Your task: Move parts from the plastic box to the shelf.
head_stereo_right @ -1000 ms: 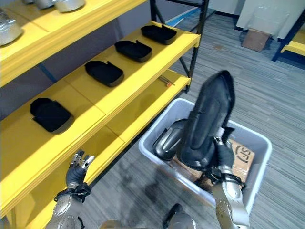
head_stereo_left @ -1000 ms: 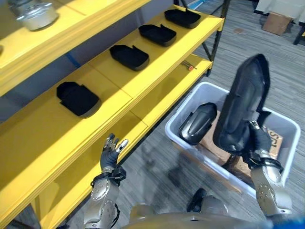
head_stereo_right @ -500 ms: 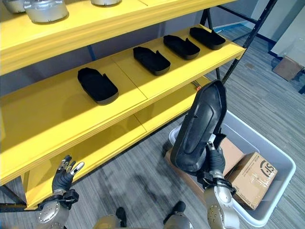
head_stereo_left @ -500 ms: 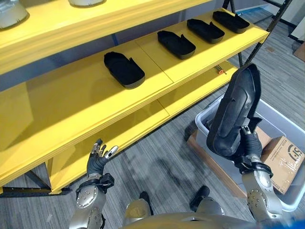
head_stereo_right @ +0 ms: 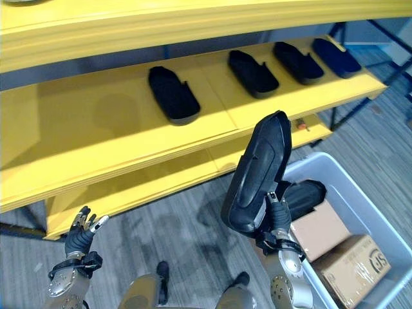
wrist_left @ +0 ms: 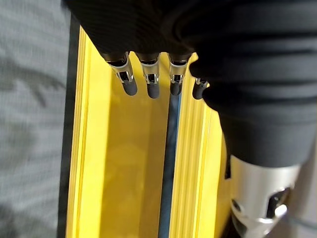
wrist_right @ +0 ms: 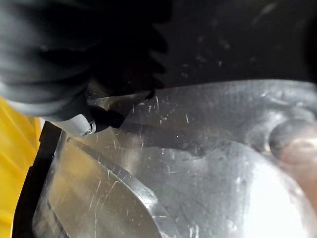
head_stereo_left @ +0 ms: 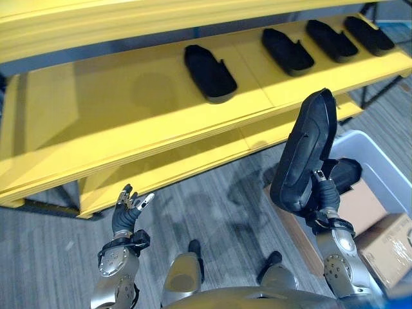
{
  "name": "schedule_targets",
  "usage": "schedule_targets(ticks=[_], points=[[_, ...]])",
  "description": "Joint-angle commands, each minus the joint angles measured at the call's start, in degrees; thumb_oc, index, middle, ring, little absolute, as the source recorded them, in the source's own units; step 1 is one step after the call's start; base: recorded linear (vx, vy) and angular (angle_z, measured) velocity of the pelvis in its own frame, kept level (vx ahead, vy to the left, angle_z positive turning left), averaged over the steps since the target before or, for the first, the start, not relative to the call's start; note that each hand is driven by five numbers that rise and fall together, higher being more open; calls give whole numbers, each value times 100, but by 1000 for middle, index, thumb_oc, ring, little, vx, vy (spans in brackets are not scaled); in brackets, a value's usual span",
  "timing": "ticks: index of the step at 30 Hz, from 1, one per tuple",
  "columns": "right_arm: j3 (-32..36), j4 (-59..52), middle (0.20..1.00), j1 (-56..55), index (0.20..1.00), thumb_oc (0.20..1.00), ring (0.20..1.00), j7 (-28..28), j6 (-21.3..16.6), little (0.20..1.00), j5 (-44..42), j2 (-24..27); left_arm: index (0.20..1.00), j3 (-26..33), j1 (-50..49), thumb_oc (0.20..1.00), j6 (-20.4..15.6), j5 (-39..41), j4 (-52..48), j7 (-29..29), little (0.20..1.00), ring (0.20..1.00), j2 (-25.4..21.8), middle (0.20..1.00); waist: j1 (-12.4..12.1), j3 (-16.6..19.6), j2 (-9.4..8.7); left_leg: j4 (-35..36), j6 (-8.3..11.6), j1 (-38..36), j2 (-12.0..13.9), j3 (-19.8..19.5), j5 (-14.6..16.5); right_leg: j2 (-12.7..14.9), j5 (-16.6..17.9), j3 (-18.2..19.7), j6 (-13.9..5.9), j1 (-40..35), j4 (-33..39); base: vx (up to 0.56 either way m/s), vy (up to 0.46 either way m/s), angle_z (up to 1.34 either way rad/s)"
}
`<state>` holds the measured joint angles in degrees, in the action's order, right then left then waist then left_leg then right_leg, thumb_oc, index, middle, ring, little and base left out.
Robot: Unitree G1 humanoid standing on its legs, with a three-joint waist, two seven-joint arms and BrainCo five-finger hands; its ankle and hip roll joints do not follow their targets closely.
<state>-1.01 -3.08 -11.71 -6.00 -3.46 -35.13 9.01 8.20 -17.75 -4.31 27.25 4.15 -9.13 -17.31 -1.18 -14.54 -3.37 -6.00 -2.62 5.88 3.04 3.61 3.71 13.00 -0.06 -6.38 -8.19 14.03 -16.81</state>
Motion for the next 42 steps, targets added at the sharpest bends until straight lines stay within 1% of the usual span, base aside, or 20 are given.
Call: schedule_targets(ticks=[1, 3, 4, 5, 7, 8, 9, 10, 19, 22, 23, 24, 25, 27, 29, 31, 33, 35, 38, 42], points=[[301, -390, 200, 265, 200, 200, 200, 58, -363, 200, -101, 241, 1000, 136, -221, 1000, -219, -373, -724, 8, 1000, 1000, -93, 1000, 160, 102, 32, 999, 153, -531, -261, -43, -281, -512, 283, -608, 64, -56, 878, 71, -27, 15], [212, -353, 200, 338, 200, 200, 200, 78, -396, 200, -132, 277, 1000, 110, -110, 1000, -266, -327, -617, -76, 1000, 1000, -53, 1000, 226, 56, -57, 992, 177, -644, -312, -200, -203, -746, 461, -410, -21, 142, 1349, 155, -74, 39], [210, -375, 200, 327, 200, 200, 200, 79, -400, 200, -142, 291, 1000, 89, -89, 1000, -281, -315, -579, -97, 1000, 1000, -39, 1000, 252, 44, -82, 972, 190, -689, -322, -273, -169, -796, 466, -295, -33, 94, 1396, 192, -128, 46], [223, -436, 200, 264, 200, 200, 200, 125, -425, 200, -233, 294, 1000, 50, -57, 1000, -308, -255, -449, -115, 1000, 1000, 10, 1000, 278, 88, -137, 915, 217, -713, -344, -368, -118, -856, 362, -95, -3, -113, 1468, 95, -81, 39], [232, -452, 200, 241, 200, 200, 200, 130, -410, 200, -256, 320, 1000, 24, -43, 1000, -337, -247, -479, -117, 1000, 1000, 43, 1000, 291, 128, -172, 892, 233, -740, -351, -371, -82, -882, 402, -12, 28, -208, 1496, 134, -140, 91], [290, -495, 200, 204, 200, 200, 200, 119, -414, 200, -295, 379, 1000, 30, -61, 1000, -380, -175, -522, -136, 1000, 1000, 148, 1000, 262, 274, -168, 923, 310, -793, -259, -398, -58, -907, 352, -138, 73, -376, 1534, 169, -183, 77], [288, -495, 200, 201, 200, 200, 200, 119, -413, 200, -296, 384, 1000, 29, -70, 1000, -376, -175, -529, -137, 1000, 1000, 153, 1000, 282, 275, -159, 928, 313, -797, -254, -418, -60, -908, 349, -160, 75, -389, 1539, 212, -238, 36], [343, -531, 200, 198, 200, 200, 200, 106, -401, 200, -276, 448, 1000, 52, -154, 1000, -351, -166, -584, -136, 1000, 1000, 198, 1000, 260, 367, -136, 916, 348, -850, -167, -403, -50, -871, 304, -336, 88, -510, 1520, 147, -159, 10], [558, -597, 200, 131, 200, 200, 200, -28, -413, 200, -250, 501, 1000, -126, -293, 1000, -236, -6, -619, -83, 1000, 1000, 299, 1000, 297, 574, 52, 1014, 568, -970, 109, -580, -181, -946, -80, -602, 284, -885, 1481, 89, -108, 24], [494, -593, 200, 191, 200, 200, 200, -4, -415, 200, -239, 554, 1000, -120, -278, 1000, -269, 52, -582, -110, 1000, 1000, 330, 1000, 279, 545, 62, 831, 582, -879, 122, -658, -149, -966, -173, -605, 354, -892, 1427, 22, -86, 17], [459, -589, 200, 233, 200, 200, 200, -6, -428, 200, -264, 580, 1000, -128, -261, 1000, -279, 92, -589, -122, 1000, 1000, 352, 1000, 262, 512, 56, 644, 585, -787, 93, -671, -115, -958, -198, -609, 375, -896, 1410, -34, -49, 8], [408, -574, 200, 293, 200, 200, 200, 23, -437, 200, -274, 660, 1000, -152, -217, 1000, -299, 131, -562, -127, 1000, 1000, 375, 1000, 193, 424, 12, 163, 594, -554, -53, -727, -22, -931, -245, -597, 432, -924, 1386, -36, -46, 7], [409, -568, 200, 299, 200, 200, 200, 25, -440, 200, -275, 661, 1000, -151, -211, 1000, -301, 131, -558, -127, 1000, 1000, 376, 1000, 201, 427, 13, 103, 592, -514, -58, -735, 6, -927, -248, -603, 430, -912, 1379, -64, 7, 5], [491, -565, 200, 317, 200, 200, 200, -93, -548, 200, -248, 682, 1000, -302, -90, 1000, -283, 206, -577, -117, 1000, 1000, 375, 1000, 219, 303, -36, 217, 664, -122, 399, -201, -414, -685, -334, -901, 393, -1003, 1300, -57, 101, 50], [549, -526, 200, 335, 200, 200, 200, -214, -584, 200, -229, 645, 1000, -387, -6, 1000, -288, 178, -543, -114, 1000, 1000, 338, 1000, 204, 249, -15, 548, 824, 168, 850, 1, -971, -552, -385, -1045, 312, -1085, 1252, 12, 113, 87], [585, -527, 200, 352, 200, 200, 200, -260, -591, 200, -180, 641, 1000, -405, 56, 1000, -291, 155, -513, -131, 1000, 1000, 319, 1000, 194, 276, 82, 901, 957, 272, 1036, 110, -1280, -522, -445, -1095, 245, -1113, 1183, 75, 165, 91], [478, -536, 200, 341, 200, 200, 200, -192, -515, 200, -84, 602, 1000, -392, -29, 1000, -311, 166, -513, -83, 1000, 1000, 382, 1000, 176, 337, 263, 1033, 970, -2, 1039, 197, -1165, -453, -485, -1054, 165, -1091, 978, 126, 370, 14], [338, -540, 200, 445, 200, 200, 200, -124, -477, 200, -90, 523, 1000, -267, -134, 1000, -342, 118, -595, -82, 1000, 1000, 341, 1000, 59, 327, 217, 533, 872, -28, 880, 335, -813, -199, -362, -968, 52, -1228, 1027, 112, 352, -86], [219, -602, 200, 536, 200, 200, 200, -53, -422, 200, -103, 475, 1000, -144, -179, 1000, -356, 120, -558, -127, 1000, 1000, 222, 1000, -52, 289, 113, 165, 792, 21, 753, 501, -514, -3, -243, -942, -15, -1421, 1239, 58, 186, -40], [149, -678, 200, 604, 200, 200, 200, -14, -427, 200, -145, 436, 1000, -105, -174, 1000, -325, 86, -567, -138, 1000, 1000, 120, 1000, -94, 312, 31, 54, 766, 79, 674, 511, -410, 55, -176, -1010, -52, -1525, 1420, 47, 98, -1]])
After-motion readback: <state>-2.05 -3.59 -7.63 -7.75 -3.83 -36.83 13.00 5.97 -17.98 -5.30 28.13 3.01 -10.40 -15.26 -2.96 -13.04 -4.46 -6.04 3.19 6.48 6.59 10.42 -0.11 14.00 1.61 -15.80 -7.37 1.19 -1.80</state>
